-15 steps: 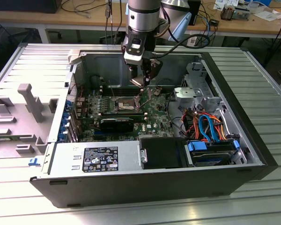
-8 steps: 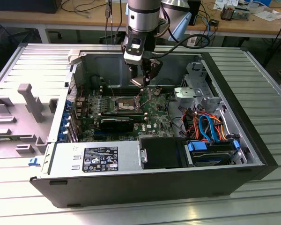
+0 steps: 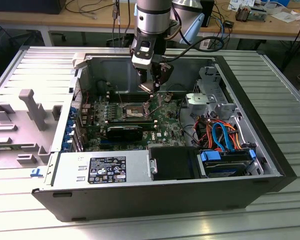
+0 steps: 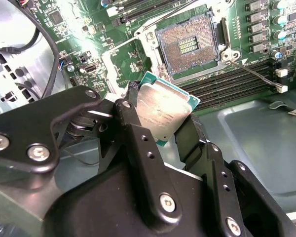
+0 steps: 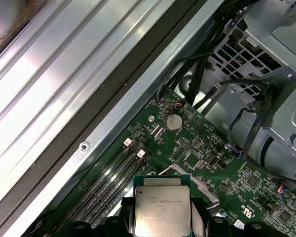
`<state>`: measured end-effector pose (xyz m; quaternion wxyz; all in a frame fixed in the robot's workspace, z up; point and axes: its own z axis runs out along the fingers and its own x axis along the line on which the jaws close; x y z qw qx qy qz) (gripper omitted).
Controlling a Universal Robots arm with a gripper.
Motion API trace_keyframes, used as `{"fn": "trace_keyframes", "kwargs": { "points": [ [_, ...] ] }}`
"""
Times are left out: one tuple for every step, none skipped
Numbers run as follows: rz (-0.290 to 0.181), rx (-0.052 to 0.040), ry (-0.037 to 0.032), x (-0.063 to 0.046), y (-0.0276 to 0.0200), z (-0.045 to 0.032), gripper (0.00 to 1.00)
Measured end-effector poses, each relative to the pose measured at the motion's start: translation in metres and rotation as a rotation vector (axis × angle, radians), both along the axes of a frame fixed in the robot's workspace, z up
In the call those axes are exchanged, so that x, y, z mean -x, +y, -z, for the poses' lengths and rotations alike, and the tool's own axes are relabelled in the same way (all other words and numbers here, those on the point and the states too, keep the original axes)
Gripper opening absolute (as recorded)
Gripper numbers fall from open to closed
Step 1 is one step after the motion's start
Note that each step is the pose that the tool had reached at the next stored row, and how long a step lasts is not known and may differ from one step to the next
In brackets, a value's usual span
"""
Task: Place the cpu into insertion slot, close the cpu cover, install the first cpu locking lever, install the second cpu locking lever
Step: 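Place the cpu into insertion slot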
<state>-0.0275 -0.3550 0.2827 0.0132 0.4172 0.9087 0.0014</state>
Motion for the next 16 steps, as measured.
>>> {"fn": "trace_keyframes", "kwargs": {
  "points": [
    [0.001, 0.0002, 0.0, 0.0, 0.0, 0.0, 0.54],
    [0.002, 0.0003, 0.0, 0.0, 0.0, 0.0, 0.54],
    [0.002, 0.0004, 0.0, 0.0, 0.0, 0.0, 0.54],
    [0.003, 0.0006, 0.0, 0.0, 0.0, 0.0, 0.54],
    [0.004, 0.0007, 0.0, 0.0, 0.0, 0.0, 0.54],
    [0.005, 0.0009, 0.0, 0.0, 0.0, 0.0, 0.54],
    [0.006, 0.001, 0.0, 0.0, 0.0, 0.0, 0.54],
    [0.007, 0.0011, 0.0, 0.0, 0.0, 0.0, 0.54],
    [0.008, 0.0012, 0.0, 0.0, 0.0, 0.0, 0.54],
    [0.008, 0.0013, 0.0001, 0.0, 0.0, 0.0, 0.54],
    [0.009, 0.0013, 0.0, 0.0, 0.0, 0.0, 0.54],
    [0.009, 0.0014, 0.0, 0.0, 0.0, 0.0, 0.54],
    [0.01, 0.0015, 0.0, 0.0, 0.0, 0.0, 0.54],
    [0.011, 0.0015, 0.0, 0.0, 0.0, 0.0, 0.54],
    [0.011, 0.0016, 0.0, 0.0, 0.0, 0.0, 0.54],
    [0.012, 0.0017, 0.0, 0.0, 0.0, 0.0, 0.54]
  ]
}}
